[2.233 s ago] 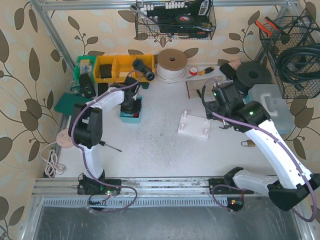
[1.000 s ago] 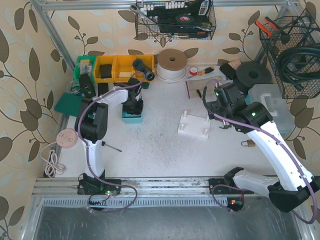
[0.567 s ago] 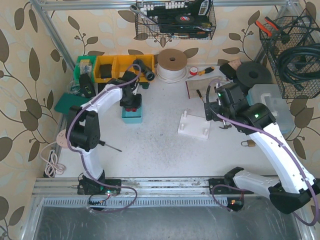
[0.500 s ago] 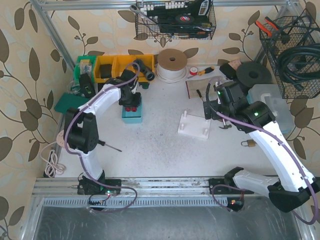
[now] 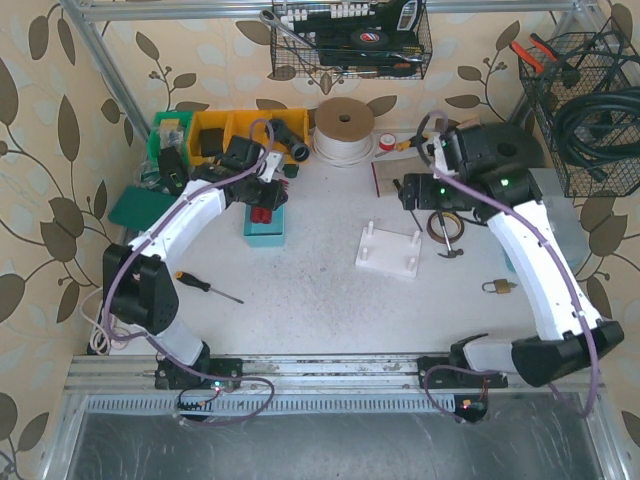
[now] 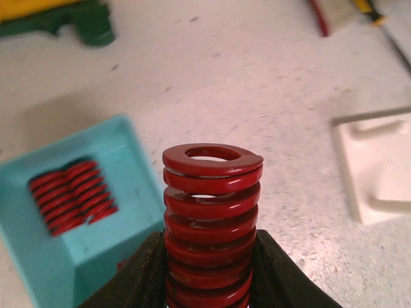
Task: Install the large spring
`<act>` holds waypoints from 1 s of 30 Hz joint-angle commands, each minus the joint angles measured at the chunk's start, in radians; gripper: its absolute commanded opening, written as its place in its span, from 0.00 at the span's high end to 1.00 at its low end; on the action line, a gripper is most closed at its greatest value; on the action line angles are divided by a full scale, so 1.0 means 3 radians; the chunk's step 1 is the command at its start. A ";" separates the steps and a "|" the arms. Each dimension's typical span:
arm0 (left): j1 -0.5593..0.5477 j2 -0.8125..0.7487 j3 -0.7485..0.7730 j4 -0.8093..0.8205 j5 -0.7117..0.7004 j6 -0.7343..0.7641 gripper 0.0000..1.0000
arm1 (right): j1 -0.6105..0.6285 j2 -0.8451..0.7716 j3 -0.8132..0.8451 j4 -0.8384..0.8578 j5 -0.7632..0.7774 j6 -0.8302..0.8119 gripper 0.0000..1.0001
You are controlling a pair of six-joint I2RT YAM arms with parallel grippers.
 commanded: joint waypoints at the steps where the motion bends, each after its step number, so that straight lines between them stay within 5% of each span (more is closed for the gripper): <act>1: -0.0165 -0.0190 0.0077 0.0276 0.0532 0.0510 1.00 | -0.0352 0.0282 0.0265 -0.0034 -0.1317 0.0029 0.12; 9: -0.0640 -0.0496 -0.0545 0.1254 0.0798 0.0883 1.00 | -0.0345 0.0685 0.0338 0.0189 -0.2201 -0.0071 0.31; 13: -0.0797 -0.0480 -0.0517 0.1297 0.0896 0.0982 1.00 | -0.0213 0.0709 0.0167 0.0441 -0.2379 0.0032 0.38; 30: -0.1150 -0.0806 -0.0572 0.1253 0.1046 0.1153 1.00 | 0.0054 0.0894 -0.0108 0.0600 -0.2410 0.0208 0.40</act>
